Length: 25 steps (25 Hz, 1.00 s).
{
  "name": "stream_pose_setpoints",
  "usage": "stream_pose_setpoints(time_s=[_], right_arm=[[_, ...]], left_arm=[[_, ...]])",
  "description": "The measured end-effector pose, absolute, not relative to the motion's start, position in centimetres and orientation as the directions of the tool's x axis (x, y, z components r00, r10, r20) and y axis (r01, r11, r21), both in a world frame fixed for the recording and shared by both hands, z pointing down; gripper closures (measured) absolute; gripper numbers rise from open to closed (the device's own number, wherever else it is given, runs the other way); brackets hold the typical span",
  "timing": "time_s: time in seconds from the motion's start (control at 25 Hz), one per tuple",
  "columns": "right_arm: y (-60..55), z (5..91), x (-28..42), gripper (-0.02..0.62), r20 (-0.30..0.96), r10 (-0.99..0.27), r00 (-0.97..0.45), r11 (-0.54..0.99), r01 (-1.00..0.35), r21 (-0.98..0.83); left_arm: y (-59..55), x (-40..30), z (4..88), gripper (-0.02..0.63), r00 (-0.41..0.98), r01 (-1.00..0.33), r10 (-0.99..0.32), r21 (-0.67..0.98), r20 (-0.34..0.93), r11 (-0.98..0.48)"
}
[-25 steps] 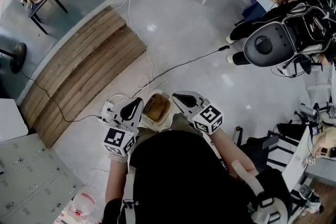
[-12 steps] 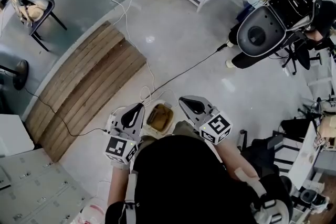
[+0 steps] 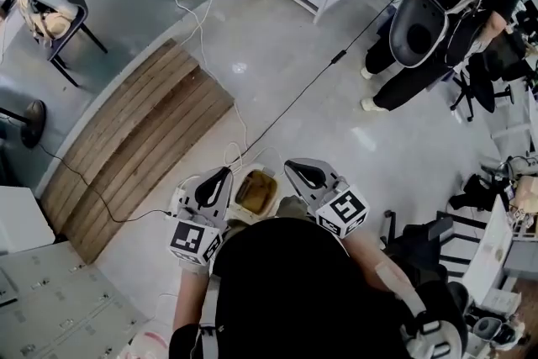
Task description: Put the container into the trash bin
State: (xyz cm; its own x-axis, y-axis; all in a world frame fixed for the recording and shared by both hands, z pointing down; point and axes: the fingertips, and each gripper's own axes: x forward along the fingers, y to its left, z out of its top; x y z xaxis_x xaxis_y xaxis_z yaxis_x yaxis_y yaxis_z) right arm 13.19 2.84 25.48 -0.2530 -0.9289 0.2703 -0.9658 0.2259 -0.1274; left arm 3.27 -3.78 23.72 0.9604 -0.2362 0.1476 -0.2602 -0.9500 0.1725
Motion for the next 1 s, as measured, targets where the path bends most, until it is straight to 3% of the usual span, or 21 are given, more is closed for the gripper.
stream_pose_setpoints(time_s=[1.0], right_arm=[[3.3, 26.6, 11.7, 0.580, 0.290, -0.900, -0.325, 0.283, -0.943, -0.178]], left_arm=[[-2.2, 2.4, 24.2, 0.595, 0.951, -0.292, -0.263, 0.186, 0.164, -0.938]])
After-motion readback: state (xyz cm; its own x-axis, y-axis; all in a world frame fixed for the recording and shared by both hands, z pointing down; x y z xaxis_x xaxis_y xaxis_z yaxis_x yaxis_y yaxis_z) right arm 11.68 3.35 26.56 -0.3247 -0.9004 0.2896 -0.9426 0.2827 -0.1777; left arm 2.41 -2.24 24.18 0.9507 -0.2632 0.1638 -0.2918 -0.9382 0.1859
